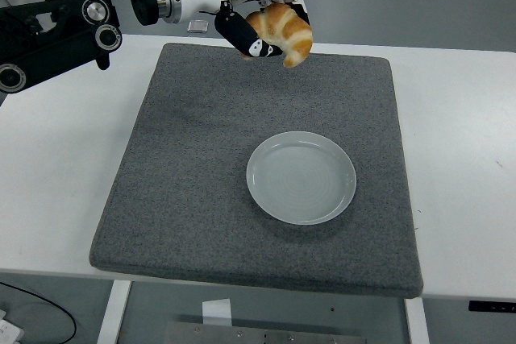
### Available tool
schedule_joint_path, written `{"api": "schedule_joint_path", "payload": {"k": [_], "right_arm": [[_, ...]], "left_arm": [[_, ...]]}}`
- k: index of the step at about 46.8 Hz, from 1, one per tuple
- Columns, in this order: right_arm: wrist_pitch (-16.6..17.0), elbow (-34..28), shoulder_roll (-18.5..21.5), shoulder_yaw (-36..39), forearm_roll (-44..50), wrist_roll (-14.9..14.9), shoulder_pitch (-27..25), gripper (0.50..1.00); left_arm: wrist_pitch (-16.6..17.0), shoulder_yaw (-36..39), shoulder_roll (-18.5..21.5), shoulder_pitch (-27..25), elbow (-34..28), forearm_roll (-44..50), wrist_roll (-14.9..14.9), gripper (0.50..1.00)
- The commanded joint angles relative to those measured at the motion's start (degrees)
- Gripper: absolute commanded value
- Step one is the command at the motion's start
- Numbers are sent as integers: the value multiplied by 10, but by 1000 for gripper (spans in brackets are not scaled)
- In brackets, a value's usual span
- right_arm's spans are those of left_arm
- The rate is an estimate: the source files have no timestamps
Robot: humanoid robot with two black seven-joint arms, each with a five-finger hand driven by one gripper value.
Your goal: Place the bread on the plate
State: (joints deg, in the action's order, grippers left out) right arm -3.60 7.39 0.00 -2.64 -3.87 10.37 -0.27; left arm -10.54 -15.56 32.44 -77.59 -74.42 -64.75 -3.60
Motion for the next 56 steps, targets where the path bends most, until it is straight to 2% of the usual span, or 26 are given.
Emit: {"api": "schedule_joint_path", "payload": {"k": [1, 15, 33, 38, 42, 56], "right_arm": [[0, 0, 0, 0, 0, 0, 0, 932], [0, 0, 0, 0, 0, 0, 0, 932], [0, 0, 0, 0, 0, 0, -1, 932], [0, 0, 0, 0, 0, 0, 0, 932], [0, 0, 0, 0, 0, 0, 0, 932], [0, 0, 0, 0, 0, -1, 0, 932]], "left_arm": [[-1, 1, -4, 0, -1, 1, -1, 500], [-2, 4, -46, 0, -18, 0, -3, 500], [-2, 15, -52, 5, -11, -12, -3, 500], [-2, 29, -76, 11, -5, -16, -3, 500], [0, 41, -80, 13, 1, -27, -3, 500], [6, 43, -111, 55, 14, -75, -3, 500]]}}
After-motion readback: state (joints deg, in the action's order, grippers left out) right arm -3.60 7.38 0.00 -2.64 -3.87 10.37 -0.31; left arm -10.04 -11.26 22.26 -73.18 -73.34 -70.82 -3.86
